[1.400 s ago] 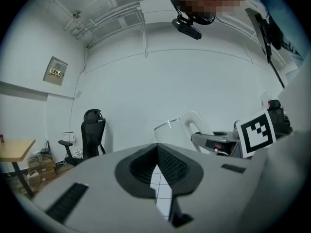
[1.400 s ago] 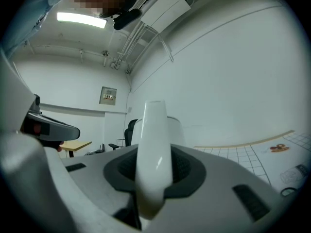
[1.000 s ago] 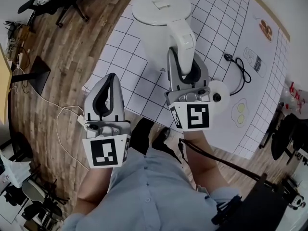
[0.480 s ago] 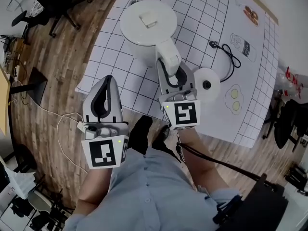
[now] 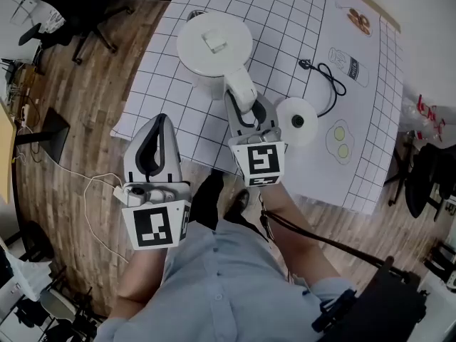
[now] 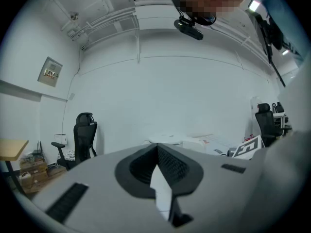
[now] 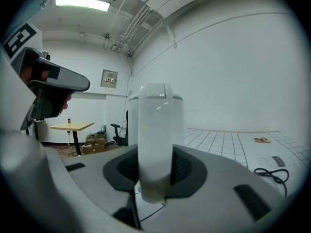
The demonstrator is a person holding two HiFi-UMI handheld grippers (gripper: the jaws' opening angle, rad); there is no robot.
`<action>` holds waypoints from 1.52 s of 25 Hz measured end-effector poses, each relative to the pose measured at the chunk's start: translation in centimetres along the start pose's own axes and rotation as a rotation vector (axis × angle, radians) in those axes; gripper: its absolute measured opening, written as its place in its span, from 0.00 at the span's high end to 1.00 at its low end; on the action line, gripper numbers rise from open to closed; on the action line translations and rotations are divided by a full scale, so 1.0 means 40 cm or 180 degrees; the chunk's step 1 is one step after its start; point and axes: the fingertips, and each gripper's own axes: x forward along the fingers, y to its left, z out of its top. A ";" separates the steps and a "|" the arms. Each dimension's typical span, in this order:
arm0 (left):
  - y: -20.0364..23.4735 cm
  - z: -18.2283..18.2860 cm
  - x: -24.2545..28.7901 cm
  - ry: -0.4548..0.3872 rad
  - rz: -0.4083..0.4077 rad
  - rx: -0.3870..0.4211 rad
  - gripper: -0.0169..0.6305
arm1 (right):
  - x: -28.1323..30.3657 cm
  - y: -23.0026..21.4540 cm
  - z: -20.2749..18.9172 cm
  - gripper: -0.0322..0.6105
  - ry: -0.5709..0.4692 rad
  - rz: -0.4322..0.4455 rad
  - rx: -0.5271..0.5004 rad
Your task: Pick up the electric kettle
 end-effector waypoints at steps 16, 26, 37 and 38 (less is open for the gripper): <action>-0.142 0.095 -0.055 -0.0270 -0.0250 0.0044 0.97 | -0.171 -0.001 -0.013 0.71 0.0310 0.0034 0.0212; -0.384 0.208 -0.070 -0.0728 -0.0761 0.0111 0.97 | -0.485 -0.166 0.211 0.88 -0.0386 -0.0471 0.0020; -0.542 0.305 -0.098 -0.0971 -0.1061 0.0250 0.97 | -0.716 -0.242 0.323 0.95 -0.0818 -0.1024 -0.0288; -0.547 0.307 -0.101 -0.0978 -0.1074 0.0257 0.97 | -0.721 -0.241 0.328 0.95 -0.0857 -0.1033 -0.0294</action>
